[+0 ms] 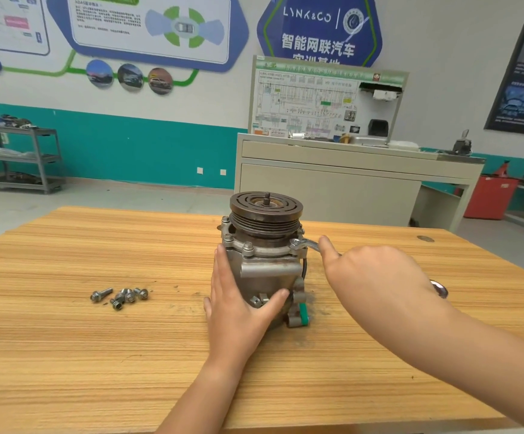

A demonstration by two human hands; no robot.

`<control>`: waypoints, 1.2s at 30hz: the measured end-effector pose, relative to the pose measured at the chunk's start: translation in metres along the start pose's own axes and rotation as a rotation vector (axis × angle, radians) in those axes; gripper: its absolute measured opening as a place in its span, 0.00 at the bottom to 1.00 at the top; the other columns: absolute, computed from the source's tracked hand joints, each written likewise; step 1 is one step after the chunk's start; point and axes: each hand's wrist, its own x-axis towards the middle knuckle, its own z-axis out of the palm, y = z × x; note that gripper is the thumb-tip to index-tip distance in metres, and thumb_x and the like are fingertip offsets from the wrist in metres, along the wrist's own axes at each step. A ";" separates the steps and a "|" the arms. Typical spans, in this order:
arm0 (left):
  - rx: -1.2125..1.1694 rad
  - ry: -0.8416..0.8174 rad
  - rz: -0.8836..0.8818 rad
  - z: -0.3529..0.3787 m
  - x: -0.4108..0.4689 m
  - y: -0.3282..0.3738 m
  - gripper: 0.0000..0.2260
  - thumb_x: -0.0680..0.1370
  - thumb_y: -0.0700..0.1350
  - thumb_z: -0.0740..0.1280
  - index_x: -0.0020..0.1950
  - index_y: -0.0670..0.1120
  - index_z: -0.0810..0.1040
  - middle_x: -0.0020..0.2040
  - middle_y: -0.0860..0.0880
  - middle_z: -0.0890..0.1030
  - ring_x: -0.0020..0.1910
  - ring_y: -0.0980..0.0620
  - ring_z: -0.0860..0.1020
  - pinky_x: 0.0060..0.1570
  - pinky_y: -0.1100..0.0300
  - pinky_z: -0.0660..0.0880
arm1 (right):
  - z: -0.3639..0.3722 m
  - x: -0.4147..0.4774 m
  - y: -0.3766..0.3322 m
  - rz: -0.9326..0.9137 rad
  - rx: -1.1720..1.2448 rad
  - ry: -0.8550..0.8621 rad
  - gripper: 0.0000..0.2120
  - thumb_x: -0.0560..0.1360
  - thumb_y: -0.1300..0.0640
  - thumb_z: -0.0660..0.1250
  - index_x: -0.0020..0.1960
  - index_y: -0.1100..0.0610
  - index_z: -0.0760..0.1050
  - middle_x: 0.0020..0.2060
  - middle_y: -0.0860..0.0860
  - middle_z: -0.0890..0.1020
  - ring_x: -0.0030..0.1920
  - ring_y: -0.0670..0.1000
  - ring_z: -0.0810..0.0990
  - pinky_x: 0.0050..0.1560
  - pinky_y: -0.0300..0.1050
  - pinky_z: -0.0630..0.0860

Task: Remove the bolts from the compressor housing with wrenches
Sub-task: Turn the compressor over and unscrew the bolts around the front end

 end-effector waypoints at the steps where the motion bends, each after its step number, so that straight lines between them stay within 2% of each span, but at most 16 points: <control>1: -0.001 -0.008 -0.005 0.000 0.000 0.000 0.50 0.61 0.63 0.73 0.64 0.74 0.33 0.78 0.56 0.51 0.75 0.54 0.53 0.71 0.39 0.56 | -0.002 0.000 -0.002 -0.005 -0.009 -0.012 0.35 0.73 0.71 0.56 0.74 0.66 0.41 0.28 0.52 0.64 0.25 0.50 0.60 0.21 0.42 0.58; 4: 0.000 -0.048 -0.001 -0.001 -0.002 -0.002 0.55 0.59 0.63 0.75 0.62 0.75 0.28 0.78 0.55 0.49 0.76 0.55 0.51 0.71 0.39 0.55 | -0.003 0.000 -0.005 -0.007 -0.008 -0.038 0.35 0.72 0.71 0.56 0.73 0.67 0.41 0.27 0.53 0.61 0.24 0.51 0.60 0.21 0.42 0.58; 8: 0.056 -0.034 0.032 0.000 0.000 -0.003 0.56 0.60 0.61 0.77 0.64 0.73 0.31 0.78 0.52 0.50 0.76 0.53 0.52 0.71 0.39 0.55 | 0.004 0.001 -0.003 -0.025 -0.047 -0.024 0.34 0.73 0.71 0.55 0.73 0.67 0.41 0.27 0.52 0.62 0.24 0.51 0.61 0.20 0.42 0.58; 12: 0.129 -0.038 0.056 0.001 0.003 -0.007 0.55 0.59 0.65 0.74 0.67 0.68 0.32 0.78 0.49 0.51 0.76 0.49 0.53 0.72 0.40 0.50 | 0.011 0.009 0.007 -0.111 -0.168 0.079 0.32 0.75 0.71 0.54 0.74 0.66 0.41 0.32 0.52 0.67 0.32 0.54 0.70 0.21 0.43 0.59; 15: 0.159 -0.030 0.052 0.004 0.005 -0.008 0.55 0.58 0.69 0.70 0.68 0.65 0.31 0.78 0.48 0.51 0.75 0.49 0.52 0.71 0.41 0.49 | 0.015 0.020 0.025 -0.142 -0.244 0.180 0.29 0.75 0.69 0.54 0.74 0.62 0.48 0.42 0.52 0.77 0.41 0.55 0.79 0.22 0.42 0.57; 18: 0.161 -0.018 0.046 0.010 0.009 -0.008 0.53 0.57 0.74 0.63 0.68 0.64 0.29 0.78 0.48 0.51 0.75 0.48 0.53 0.70 0.39 0.50 | 0.024 0.034 0.038 -0.090 -0.201 0.216 0.24 0.76 0.67 0.55 0.71 0.58 0.56 0.46 0.51 0.78 0.45 0.54 0.79 0.23 0.41 0.58; 20: 0.156 -0.028 0.036 0.012 0.014 -0.008 0.53 0.58 0.73 0.65 0.68 0.64 0.30 0.78 0.49 0.51 0.75 0.50 0.53 0.71 0.39 0.48 | 0.034 0.046 0.043 -0.052 -0.150 0.221 0.23 0.76 0.66 0.56 0.70 0.56 0.57 0.46 0.51 0.77 0.45 0.53 0.78 0.29 0.41 0.64; 23: 0.140 -0.042 0.011 0.012 0.019 -0.013 0.54 0.58 0.71 0.68 0.67 0.66 0.29 0.78 0.51 0.50 0.75 0.53 0.52 0.71 0.39 0.44 | 0.056 0.063 0.051 -0.024 -0.083 0.304 0.22 0.75 0.67 0.58 0.67 0.56 0.61 0.47 0.51 0.79 0.44 0.53 0.79 0.36 0.41 0.66; 24: 0.145 -0.045 0.015 0.012 0.019 -0.014 0.53 0.58 0.73 0.65 0.66 0.66 0.28 0.78 0.52 0.49 0.75 0.55 0.50 0.70 0.38 0.44 | 0.063 0.069 0.053 -0.027 -0.058 0.374 0.21 0.73 0.69 0.61 0.65 0.58 0.66 0.45 0.52 0.80 0.41 0.54 0.79 0.35 0.42 0.69; 26: 0.170 -0.058 0.033 0.011 0.018 -0.016 0.52 0.57 0.75 0.60 0.66 0.66 0.26 0.77 0.55 0.47 0.73 0.61 0.47 0.70 0.37 0.43 | 0.078 0.083 0.058 -0.036 0.086 0.563 0.18 0.64 0.75 0.70 0.52 0.63 0.78 0.36 0.57 0.82 0.33 0.57 0.81 0.32 0.45 0.75; 28: 0.175 -0.061 0.046 0.012 0.017 -0.018 0.51 0.58 0.75 0.61 0.67 0.65 0.27 0.75 0.58 0.45 0.71 0.64 0.45 0.69 0.36 0.44 | 0.084 0.098 0.056 -0.056 0.205 0.734 0.15 0.58 0.77 0.74 0.42 0.65 0.80 0.34 0.60 0.83 0.33 0.58 0.82 0.32 0.49 0.79; 30: 0.158 -0.063 0.045 0.011 0.017 -0.019 0.51 0.61 0.71 0.64 0.67 0.66 0.29 0.74 0.60 0.44 0.71 0.65 0.45 0.70 0.36 0.43 | 0.084 0.111 0.045 -0.063 0.242 0.729 0.13 0.58 0.76 0.74 0.39 0.65 0.80 0.34 0.59 0.83 0.34 0.57 0.83 0.34 0.47 0.78; 32: 0.134 -0.062 0.040 0.011 0.016 -0.020 0.50 0.61 0.70 0.66 0.68 0.67 0.30 0.75 0.59 0.45 0.72 0.64 0.47 0.70 0.37 0.43 | 0.084 0.122 0.037 -0.043 0.269 0.626 0.10 0.64 0.74 0.71 0.43 0.64 0.80 0.36 0.57 0.83 0.36 0.57 0.82 0.35 0.45 0.75; 34: 0.110 -0.060 0.041 0.012 0.015 -0.019 0.50 0.62 0.69 0.66 0.68 0.68 0.32 0.77 0.56 0.48 0.74 0.59 0.49 0.70 0.37 0.43 | 0.084 0.127 0.039 -0.030 0.300 0.554 0.10 0.72 0.71 0.62 0.50 0.63 0.79 0.42 0.58 0.83 0.44 0.59 0.81 0.40 0.47 0.72; 36: 0.098 -0.061 0.051 0.012 0.013 -0.018 0.49 0.63 0.68 0.67 0.68 0.68 0.32 0.78 0.54 0.50 0.76 0.55 0.51 0.70 0.39 0.42 | 0.084 0.122 0.046 0.017 0.332 0.590 0.12 0.76 0.67 0.58 0.55 0.62 0.77 0.46 0.57 0.82 0.47 0.59 0.80 0.42 0.49 0.72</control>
